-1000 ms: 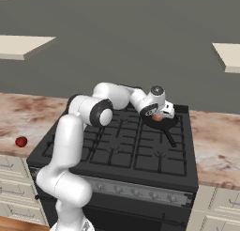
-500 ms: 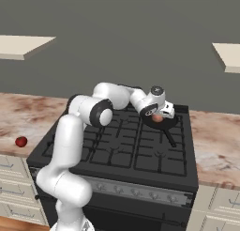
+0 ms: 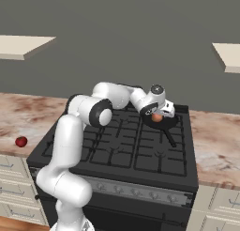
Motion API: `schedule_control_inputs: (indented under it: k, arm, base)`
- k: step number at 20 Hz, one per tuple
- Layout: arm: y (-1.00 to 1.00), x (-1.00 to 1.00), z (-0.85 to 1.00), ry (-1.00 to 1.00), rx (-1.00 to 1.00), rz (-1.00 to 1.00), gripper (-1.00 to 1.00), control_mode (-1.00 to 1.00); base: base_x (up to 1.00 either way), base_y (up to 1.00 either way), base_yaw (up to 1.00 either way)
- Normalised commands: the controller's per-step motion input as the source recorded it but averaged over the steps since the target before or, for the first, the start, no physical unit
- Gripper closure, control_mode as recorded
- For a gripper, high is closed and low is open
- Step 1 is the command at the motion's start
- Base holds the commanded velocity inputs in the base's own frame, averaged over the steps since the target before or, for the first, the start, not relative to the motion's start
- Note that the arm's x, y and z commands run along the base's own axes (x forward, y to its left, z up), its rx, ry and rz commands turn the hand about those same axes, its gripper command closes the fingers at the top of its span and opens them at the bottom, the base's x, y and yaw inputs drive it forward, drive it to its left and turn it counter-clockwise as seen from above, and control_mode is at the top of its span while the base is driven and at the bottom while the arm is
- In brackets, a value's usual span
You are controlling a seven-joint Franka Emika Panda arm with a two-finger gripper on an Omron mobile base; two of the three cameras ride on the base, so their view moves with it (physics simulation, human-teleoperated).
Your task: Place the pan on the rear right burner on the stove. Then place the tomato and the onion in the pan and turn on the rear right burner.
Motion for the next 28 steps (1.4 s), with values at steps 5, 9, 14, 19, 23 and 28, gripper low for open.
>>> schedule_control_inputs:
  k: [5, 9, 14, 19, 23, 28]
  arm:
    - [0.0, 0.0, 0.27, 0.0, -0.01, 0.0, -1.0, -1.0]
    - [0.11, 0.0, 0.32, 0.01, -0.02, -0.01, -1.0, -1.0]
    - [0.31, -0.05, 0.27, 0.0, 0.0, 0.0, -1.0, -1.0]
    - [0.38, -0.06, 0.14, 0.01, 0.0, 0.0, -1.0, -1.0]
    - [0.39, -0.08, 0.01, 0.0, 0.0, 0.0, -1.0, -1.0]
    - [0.39, -0.07, 0.0, 0.0, 0.0, 0.0, -1.0, -1.0]
  base:
    - [0.0, 0.0, 0.0]
    - [0.0, 0.0, 0.0]
    - [0.0, 0.0, 0.0]
    - [0.0, 0.0, 0.0]
    - [0.0, 0.0, 0.0]
    - [0.0, 0.0, 0.0]
